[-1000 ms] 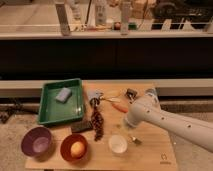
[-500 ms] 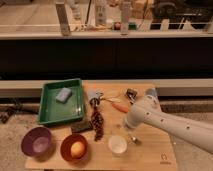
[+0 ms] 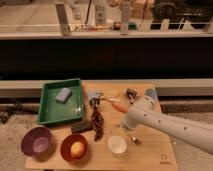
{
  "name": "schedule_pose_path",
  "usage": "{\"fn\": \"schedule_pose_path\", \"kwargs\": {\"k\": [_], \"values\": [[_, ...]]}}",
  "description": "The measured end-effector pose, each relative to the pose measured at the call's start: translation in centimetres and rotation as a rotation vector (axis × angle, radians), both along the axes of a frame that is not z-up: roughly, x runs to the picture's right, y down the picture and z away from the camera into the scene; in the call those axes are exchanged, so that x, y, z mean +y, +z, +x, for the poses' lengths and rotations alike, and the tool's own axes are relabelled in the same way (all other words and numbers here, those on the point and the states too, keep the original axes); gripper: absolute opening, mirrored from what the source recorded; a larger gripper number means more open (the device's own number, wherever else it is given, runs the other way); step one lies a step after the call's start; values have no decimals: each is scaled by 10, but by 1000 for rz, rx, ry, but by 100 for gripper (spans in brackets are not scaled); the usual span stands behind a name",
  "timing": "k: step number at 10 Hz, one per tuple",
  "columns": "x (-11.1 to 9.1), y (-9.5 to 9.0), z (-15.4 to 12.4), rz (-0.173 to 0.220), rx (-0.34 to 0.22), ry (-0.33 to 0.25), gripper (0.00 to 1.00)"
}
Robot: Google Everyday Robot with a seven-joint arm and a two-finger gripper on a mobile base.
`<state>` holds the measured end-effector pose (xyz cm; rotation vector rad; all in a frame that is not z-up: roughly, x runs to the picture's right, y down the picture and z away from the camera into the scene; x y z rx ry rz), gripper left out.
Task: Place fork in purple bowl
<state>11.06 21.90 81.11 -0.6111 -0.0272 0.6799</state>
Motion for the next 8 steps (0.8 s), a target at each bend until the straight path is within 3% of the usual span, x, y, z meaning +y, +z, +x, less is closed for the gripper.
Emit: {"fn": "schedule_pose_path", "kwargs": {"k": [3,6,8], "values": [[4,6,24,0,12,-31,80],[13,9,38,-30,31,-98,80],[32,14,46,-48,36,-163,71]]}}
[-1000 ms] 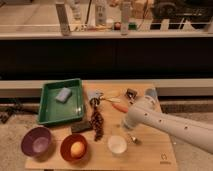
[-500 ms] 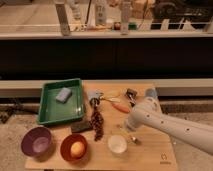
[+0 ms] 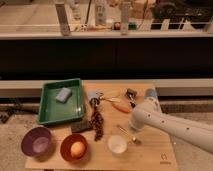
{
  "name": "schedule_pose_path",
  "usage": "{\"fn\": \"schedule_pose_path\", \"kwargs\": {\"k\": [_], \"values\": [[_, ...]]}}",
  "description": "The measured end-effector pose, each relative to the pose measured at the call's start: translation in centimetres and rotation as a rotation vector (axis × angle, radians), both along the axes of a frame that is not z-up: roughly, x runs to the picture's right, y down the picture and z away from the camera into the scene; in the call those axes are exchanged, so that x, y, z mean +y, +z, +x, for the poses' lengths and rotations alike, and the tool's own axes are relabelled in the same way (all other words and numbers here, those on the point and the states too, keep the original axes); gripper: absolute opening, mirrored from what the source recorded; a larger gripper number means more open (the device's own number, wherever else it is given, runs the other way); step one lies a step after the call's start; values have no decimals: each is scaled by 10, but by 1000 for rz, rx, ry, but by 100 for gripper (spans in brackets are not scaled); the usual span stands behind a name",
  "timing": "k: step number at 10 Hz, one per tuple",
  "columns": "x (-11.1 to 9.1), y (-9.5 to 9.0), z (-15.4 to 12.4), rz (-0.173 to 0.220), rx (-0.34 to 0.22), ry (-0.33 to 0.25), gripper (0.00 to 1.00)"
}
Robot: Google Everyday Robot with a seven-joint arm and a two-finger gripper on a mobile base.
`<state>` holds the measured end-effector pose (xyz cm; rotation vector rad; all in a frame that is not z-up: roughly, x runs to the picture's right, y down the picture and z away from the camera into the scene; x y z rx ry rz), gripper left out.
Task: Place fork in purple bowl
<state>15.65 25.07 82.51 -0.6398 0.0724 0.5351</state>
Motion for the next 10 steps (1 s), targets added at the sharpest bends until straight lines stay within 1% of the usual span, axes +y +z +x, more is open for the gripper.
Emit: {"fn": "schedule_pose_path", "kwargs": {"k": [1,2,3,4,5,7,8,10], "values": [[10,4,5,-8,2,-14,63],[11,10,6,2,2,-22,51],[12,7,6,-3,1,-26,41],[13,5,5,-10,-1,-27,33],[11,1,6,-9,1,-29,19],[8,-2,7,-9,1,-30,3],[15,-6,5,-23,-4,-37,0],[12,-8,11,-21,5,-34,0]]}}
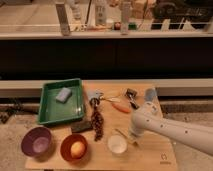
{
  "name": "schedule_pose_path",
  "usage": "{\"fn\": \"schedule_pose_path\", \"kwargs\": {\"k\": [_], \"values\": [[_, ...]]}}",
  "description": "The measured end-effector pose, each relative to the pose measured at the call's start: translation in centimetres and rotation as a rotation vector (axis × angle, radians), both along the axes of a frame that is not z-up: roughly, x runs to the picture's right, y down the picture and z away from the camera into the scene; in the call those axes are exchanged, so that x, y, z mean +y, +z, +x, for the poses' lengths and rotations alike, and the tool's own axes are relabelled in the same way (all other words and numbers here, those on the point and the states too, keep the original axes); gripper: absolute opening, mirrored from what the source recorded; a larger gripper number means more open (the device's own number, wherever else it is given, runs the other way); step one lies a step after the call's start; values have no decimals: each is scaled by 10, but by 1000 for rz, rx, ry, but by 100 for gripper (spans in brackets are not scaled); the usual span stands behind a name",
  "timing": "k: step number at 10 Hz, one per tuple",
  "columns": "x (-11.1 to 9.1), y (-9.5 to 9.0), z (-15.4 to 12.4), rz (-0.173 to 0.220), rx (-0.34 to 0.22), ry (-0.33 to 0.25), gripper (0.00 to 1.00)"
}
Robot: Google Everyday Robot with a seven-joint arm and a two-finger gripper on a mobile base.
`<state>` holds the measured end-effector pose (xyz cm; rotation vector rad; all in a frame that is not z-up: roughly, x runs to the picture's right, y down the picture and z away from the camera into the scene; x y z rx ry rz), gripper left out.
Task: Place fork in purple bowl
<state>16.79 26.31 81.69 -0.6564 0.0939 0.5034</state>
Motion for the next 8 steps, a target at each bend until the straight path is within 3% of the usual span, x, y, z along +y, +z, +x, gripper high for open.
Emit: {"fn": "schedule_pose_path", "kwargs": {"k": [3,8], "values": [[-1,8,0,12,0,4,0],[-8,1,-2,18,-4,-2,0]]}}
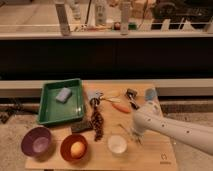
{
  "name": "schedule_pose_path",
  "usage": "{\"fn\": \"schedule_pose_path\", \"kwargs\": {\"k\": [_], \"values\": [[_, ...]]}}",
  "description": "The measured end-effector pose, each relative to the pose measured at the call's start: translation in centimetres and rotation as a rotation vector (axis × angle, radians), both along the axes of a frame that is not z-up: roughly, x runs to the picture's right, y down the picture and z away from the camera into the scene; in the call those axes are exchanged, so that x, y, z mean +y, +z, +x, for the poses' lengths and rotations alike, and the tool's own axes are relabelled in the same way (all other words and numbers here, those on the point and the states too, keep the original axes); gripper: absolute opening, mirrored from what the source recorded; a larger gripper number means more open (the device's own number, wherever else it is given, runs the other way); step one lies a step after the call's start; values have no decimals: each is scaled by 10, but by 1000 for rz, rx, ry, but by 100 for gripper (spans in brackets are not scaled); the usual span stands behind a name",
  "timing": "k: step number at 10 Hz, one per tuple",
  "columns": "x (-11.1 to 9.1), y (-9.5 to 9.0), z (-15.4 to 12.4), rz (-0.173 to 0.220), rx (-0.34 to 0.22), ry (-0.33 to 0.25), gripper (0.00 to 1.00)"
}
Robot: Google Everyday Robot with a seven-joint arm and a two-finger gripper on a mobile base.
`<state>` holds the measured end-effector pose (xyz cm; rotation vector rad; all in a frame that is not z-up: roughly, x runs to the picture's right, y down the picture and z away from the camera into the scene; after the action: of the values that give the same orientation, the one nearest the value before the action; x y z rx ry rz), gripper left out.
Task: Place fork in purple bowl
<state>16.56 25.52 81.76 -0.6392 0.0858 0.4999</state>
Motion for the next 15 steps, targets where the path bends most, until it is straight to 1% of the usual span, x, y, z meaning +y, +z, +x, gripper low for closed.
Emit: {"fn": "schedule_pose_path", "kwargs": {"k": [1,2,3,5,6,7,8,9,10,11,13,14,15], "values": [[-13,-5,-9,26,-17,-8,0],[-25,-11,-21,43,-33,-17,0],[-43,-22,-40,62,-58,-31,0],[-88,-51,-73,93,-105,-57,0],[-109,-62,-92,104,-130,-81,0],[-130,-72,-120,113,-166,-131,0],[-139,-77,-143,113,-198,-181,0],[-146,-80,-166,108,-237,-249,0],[-147,-81,-197,88,-298,-352,0],[-143,-79,-222,63,-359,-443,0],[-129,-72,-259,15,-463,-579,0],[-116,-64,-286,-23,-540,-666,0],[-106,-59,-303,-51,-594,-724,0]]}}
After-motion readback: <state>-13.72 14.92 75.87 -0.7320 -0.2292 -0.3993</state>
